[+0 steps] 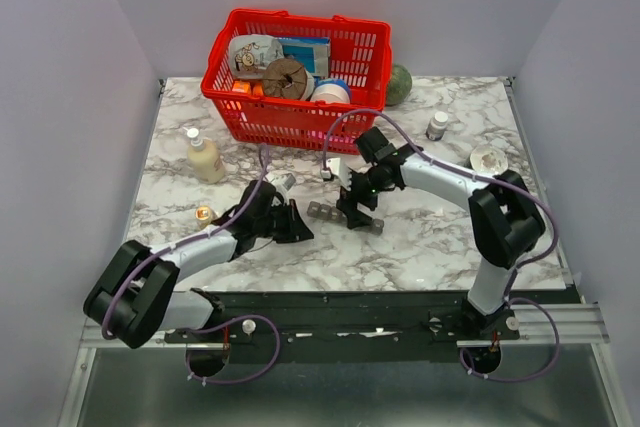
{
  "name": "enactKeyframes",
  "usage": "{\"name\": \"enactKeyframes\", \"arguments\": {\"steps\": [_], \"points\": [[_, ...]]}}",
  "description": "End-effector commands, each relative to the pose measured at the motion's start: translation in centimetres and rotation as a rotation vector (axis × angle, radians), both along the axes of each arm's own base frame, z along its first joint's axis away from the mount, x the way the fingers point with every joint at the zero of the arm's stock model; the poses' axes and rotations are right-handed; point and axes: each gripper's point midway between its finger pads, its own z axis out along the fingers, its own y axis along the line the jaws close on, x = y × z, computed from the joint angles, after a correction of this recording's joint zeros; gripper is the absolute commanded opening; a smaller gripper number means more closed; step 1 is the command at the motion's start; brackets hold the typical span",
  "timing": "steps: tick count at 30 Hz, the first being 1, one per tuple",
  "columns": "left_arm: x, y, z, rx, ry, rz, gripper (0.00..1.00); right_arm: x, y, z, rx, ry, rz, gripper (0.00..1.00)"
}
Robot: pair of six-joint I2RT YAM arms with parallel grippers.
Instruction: Sort the pills into containers
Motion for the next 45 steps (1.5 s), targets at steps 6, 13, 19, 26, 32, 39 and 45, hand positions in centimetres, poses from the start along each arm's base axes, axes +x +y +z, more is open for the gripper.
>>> {"name": "enactKeyframes", "arguments": {"steps": [6,13,19,26,32,39,45], "points": [[5.1,-1.8,2.9,-0.077,-0.093,0.052,0.17,0.2,1.0,1.4,0.024,-0.29,0.092,0.9],[7.1,-3.4,3.2,-0.13,-0.091,0.057,0.17,0.7,1.2,0.2,-0.021,-0.334,0.092,0.84],[8.0,-4.1,2.1,-0.132,-0.071,0.055,0.17,0.3,1.8,-0.8,-0.044,-0.342,0.111,0.81],[8.4,-4.4,0.7,-0.139,-0.045,0.063,0.15,0.5,1.7,-1.7,-0.081,-0.358,0.111,0.8],[8.3,-4.0,-0.8,-0.108,-0.021,0.083,0.14,1.0,1.6,-2.0,-0.097,-0.374,0.093,0.77],[7.8,-3.1,-2.7,-0.061,0.033,0.104,0.12,1.5,1.6,-1.3,-0.093,-0.401,0.072,0.68],[7.6,-2.7,-3.7,-0.03,0.062,0.106,0.1,1.9,1.5,-0.2,-0.085,-0.43,0.055,0.64]]}}
